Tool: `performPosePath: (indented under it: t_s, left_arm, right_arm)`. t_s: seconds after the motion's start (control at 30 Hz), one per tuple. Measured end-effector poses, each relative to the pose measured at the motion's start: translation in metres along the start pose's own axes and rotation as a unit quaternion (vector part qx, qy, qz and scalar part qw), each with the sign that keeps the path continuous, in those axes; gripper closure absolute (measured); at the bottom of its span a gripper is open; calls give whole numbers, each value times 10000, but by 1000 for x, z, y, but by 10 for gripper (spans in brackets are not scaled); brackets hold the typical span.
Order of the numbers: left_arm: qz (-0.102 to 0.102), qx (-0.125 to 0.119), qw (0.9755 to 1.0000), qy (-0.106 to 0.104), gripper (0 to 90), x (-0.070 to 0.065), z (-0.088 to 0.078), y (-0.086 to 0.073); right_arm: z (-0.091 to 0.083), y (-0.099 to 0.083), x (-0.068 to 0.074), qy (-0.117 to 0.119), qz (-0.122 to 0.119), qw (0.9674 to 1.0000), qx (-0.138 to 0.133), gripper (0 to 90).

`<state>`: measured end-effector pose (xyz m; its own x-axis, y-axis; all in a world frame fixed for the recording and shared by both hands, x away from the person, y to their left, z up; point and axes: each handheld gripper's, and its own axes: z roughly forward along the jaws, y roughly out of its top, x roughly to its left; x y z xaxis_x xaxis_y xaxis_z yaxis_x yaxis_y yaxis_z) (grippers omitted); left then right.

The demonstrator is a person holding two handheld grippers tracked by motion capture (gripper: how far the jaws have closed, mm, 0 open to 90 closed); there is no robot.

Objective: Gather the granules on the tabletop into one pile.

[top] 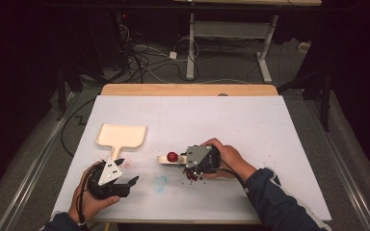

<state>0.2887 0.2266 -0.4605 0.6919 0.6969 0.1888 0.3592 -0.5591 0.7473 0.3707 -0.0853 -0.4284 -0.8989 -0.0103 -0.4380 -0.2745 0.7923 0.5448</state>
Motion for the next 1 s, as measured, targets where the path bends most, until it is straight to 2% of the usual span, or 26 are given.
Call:
performPosePath:
  t_s: [0.07, 0.1, 0.2, 0.37, 0.4, 0.47, 0.57, 0.67, 0.83, 0.93, 1.0]
  left_arm:
    - [43, -15, 10000, 21, 229, 1, 0, 0]
    - [-10, 16, 10000, -9, 229, 0, 1, 0]
    - [14, 38, 10000, -13, 229, -1, 1, 1]
    - [3, 53, 10000, -22, 229, -1, 3, 1]
    - [6, 58, 10000, -23, 229, -1, 3, 1]
    - [2, 52, 10000, -15, 229, -1, 3, 1]
    - [-9, 42, 10000, -11, 229, -1, 3, 1]
    - [-16, 38, 10000, -12, 229, -1, 3, 0]
    - [-1, 32, 10000, -12, 229, -1, 3, 1]
    - [-11, 45, 10000, -16, 229, -1, 3, 1]
    - [-3, 53, 10000, -20, 229, 0, 3, 0]
  right_arm:
    - [-8, -7, 2, 72, -20, 10000, 2, 678]
    - [-13, -10, 3, 66, 0, 10000, 31, 678]
    - [-27, -19, 3, -8, 149, 9999, -10, 678]
    - [-42, -29, 0, -239, 581, 9977, -259, 678]
    - [-44, -30, -2, -284, 592, 9973, -318, 678]
    - [-48, -31, -5, -444, 740, 9954, -414, 678]
    - [-53, -33, -12, -689, 971, 9921, -406, 678]
    - [-50, -38, -20, -893, 1232, 9879, -316, 678]
    - [-28, -48, -26, -1114, 1340, 9846, -99, 678]
    - [-14, -54, -25, -1036, 1335, 9856, -76, 678]
    - [-11, -55, -23, -915, 1387, 9858, -230, 678]
